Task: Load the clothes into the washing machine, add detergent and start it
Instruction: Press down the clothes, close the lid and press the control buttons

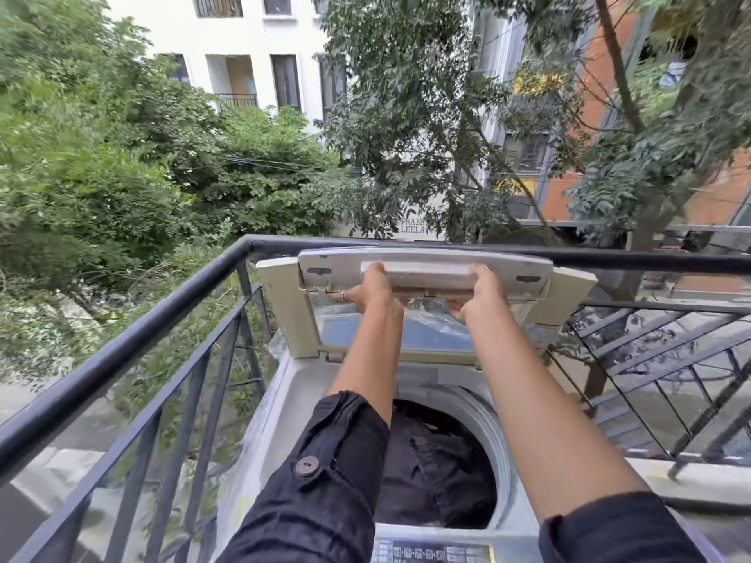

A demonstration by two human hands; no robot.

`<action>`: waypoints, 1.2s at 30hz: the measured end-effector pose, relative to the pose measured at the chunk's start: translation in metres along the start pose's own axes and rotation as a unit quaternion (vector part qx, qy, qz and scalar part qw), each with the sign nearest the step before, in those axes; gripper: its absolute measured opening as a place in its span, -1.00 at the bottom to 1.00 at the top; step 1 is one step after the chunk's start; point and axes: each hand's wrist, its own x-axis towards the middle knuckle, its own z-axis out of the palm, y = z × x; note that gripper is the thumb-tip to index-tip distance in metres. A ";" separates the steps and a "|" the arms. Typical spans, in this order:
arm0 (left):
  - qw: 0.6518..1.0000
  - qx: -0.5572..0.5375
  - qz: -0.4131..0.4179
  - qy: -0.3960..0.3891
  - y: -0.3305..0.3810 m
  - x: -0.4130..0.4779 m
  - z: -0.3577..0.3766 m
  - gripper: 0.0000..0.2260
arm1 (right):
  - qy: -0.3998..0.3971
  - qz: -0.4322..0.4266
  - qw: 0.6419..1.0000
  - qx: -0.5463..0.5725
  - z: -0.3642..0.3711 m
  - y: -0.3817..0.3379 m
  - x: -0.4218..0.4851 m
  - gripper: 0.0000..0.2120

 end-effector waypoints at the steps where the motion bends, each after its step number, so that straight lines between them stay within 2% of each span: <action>1: 1.000 -0.014 0.008 0.003 -0.003 -0.007 -0.005 -0.25 | 0.002 0.002 1.000 0.005 -0.006 0.004 -0.003 -0.54; 5: 0.997 -0.067 0.023 0.009 -0.017 -0.035 -0.029 -0.22 | 0.007 0.001 1.000 0.007 -0.027 0.019 -0.025 -0.57; 7: 0.996 -0.082 0.030 0.005 -0.024 -0.045 -0.040 -0.26 | 0.006 0.003 1.000 0.024 -0.035 0.028 -0.031 -0.50; 8: 0.996 -0.087 0.030 0.002 -0.029 -0.050 -0.045 -0.26 | 0.007 0.005 1.000 0.028 -0.041 0.033 -0.032 -0.55; 10: 0.995 -0.099 0.031 -0.010 -0.036 -0.059 -0.055 -0.26 | 0.022 0.010 0.999 0.031 -0.050 0.041 -0.041 -0.87; 12: 0.994 -0.100 0.031 -0.014 -0.043 -0.065 -0.064 -0.29 | 0.032 0.011 0.999 0.023 -0.058 0.047 -0.048 -0.94; 14: 0.995 -0.094 0.034 -0.008 -0.050 -0.066 -0.073 -0.30 | 0.048 0.004 0.999 0.005 -0.067 0.051 -0.050 -0.70; 15: 0.996 -0.088 0.033 -0.003 -0.053 -0.065 -0.078 -0.30 | 0.056 0.001 0.998 0.000 -0.072 0.053 -0.052 -0.69; 18: 0.996 -0.078 0.023 0.024 -0.064 -0.061 -0.090 -0.34 | 0.077 0.001 0.997 -0.003 -0.086 0.067 -0.057 -0.87; 21: 0.994 -0.079 0.022 0.075 -0.075 -0.061 -0.104 -0.42 | 0.102 0.000 0.993 -0.059 -0.103 0.082 -0.061 -0.87; 25: 0.988 -0.095 0.008 0.122 -0.087 -0.075 -0.123 -0.48 | 0.119 0.000 0.990 -0.069 -0.128 0.100 -0.071 -0.90; 28: 0.988 -0.056 0.009 0.141 -0.099 -0.082 -0.138 -0.50 | 0.118 0.006 0.989 -0.087 -0.144 0.119 -0.072 -0.77; 32: 0.985 0.049 -0.009 0.165 -0.114 -0.072 -0.164 -0.53 | 0.098 0.047 0.990 -0.092 -0.159 0.138 -0.076 -0.90; 34: 0.975 0.106 -0.012 0.194 -0.118 -0.067 -0.176 -0.61 | 0.102 0.056 0.990 -0.078 -0.166 0.147 -0.078 -0.86; 36: 0.968 0.161 -0.019 0.190 -0.120 -0.066 -0.185 -0.63 | 0.107 0.058 0.988 -0.092 -0.172 0.157 -0.080 -0.83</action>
